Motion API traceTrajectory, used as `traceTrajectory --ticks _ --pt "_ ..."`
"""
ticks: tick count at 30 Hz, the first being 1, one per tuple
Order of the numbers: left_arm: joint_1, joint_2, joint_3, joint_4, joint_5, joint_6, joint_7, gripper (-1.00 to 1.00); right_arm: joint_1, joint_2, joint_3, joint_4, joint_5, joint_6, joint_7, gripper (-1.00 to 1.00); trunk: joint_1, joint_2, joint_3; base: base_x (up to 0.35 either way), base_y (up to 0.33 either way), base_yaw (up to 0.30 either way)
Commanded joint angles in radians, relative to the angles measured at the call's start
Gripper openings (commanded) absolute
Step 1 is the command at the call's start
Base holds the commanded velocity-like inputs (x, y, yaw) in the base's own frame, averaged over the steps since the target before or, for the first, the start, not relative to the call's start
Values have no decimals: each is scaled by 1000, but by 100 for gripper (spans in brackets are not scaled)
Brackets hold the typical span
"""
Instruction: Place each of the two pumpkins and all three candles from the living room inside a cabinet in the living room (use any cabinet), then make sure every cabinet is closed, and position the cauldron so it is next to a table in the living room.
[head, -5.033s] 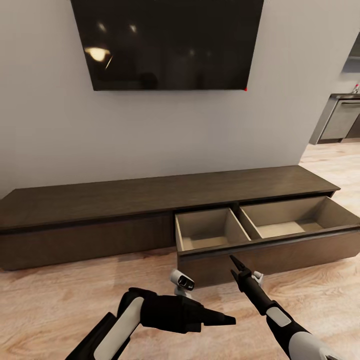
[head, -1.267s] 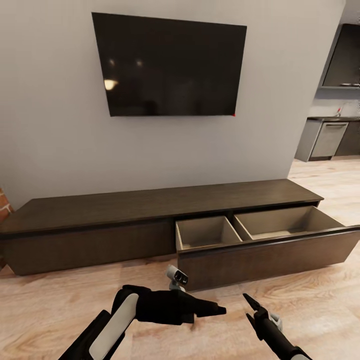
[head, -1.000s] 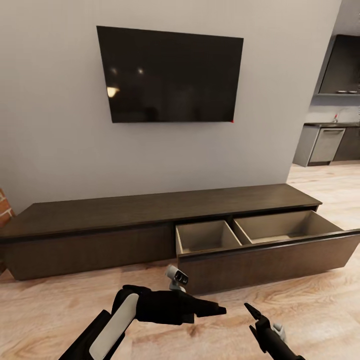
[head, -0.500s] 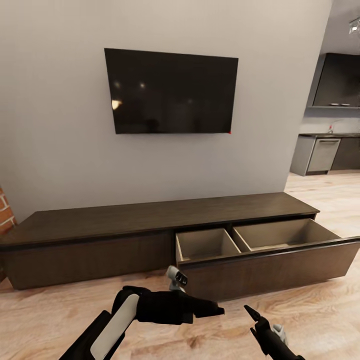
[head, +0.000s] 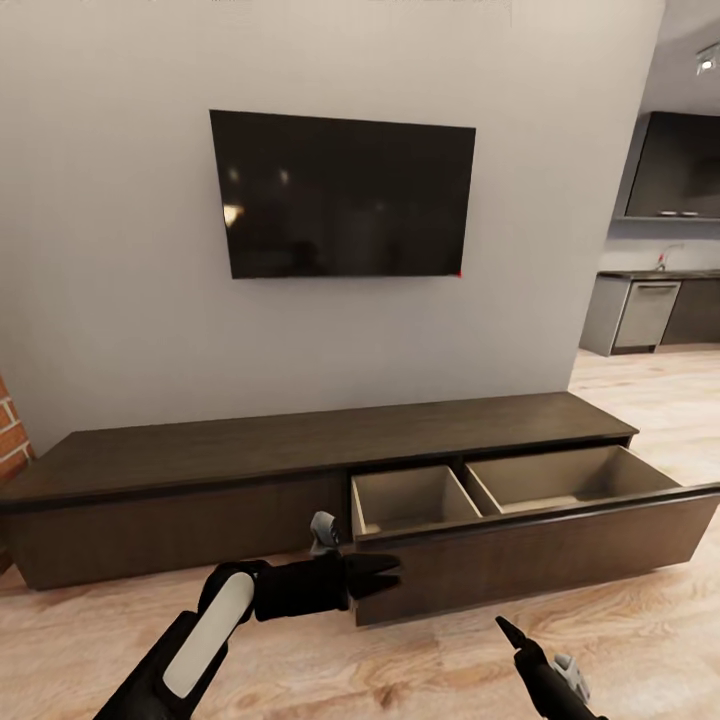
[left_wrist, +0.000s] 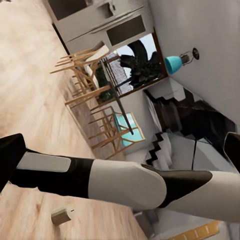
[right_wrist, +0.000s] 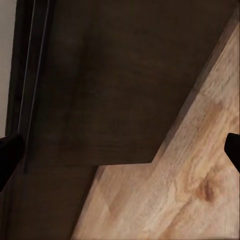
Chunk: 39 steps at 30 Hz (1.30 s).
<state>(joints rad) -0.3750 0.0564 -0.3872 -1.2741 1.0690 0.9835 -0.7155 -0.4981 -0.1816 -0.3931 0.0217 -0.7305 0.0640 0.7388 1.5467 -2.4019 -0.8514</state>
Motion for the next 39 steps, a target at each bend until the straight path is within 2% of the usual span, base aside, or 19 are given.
traceTrajectory --ticks 1,8,16,28,39 --pt "-1 3 4 5 2 4 -1 100 -1 0 -1 3 -8 6 2 100 -4 7 2 0 0 0" --pt "-1 13 11 13 10 4 1 100 -1 1 -1 3 -8 4 -2 100 -31 56 24 -111 0 0" --pt "-1 14 12 13 10 4 1 100 -1 1 -1 3 -8 4 -5 100 -62 112 48 -320 0 0" --pt "-1 12 11 13 11 4 1 100 -1 1 -1 6 -7 -15 -7 100 -108 196 72 -314 0 -31" --pt "-1 11 11 13 10 4 1 100 -1 1 -1 16 -7 -33 -7 100 -150 273 92 -41 0 -156"
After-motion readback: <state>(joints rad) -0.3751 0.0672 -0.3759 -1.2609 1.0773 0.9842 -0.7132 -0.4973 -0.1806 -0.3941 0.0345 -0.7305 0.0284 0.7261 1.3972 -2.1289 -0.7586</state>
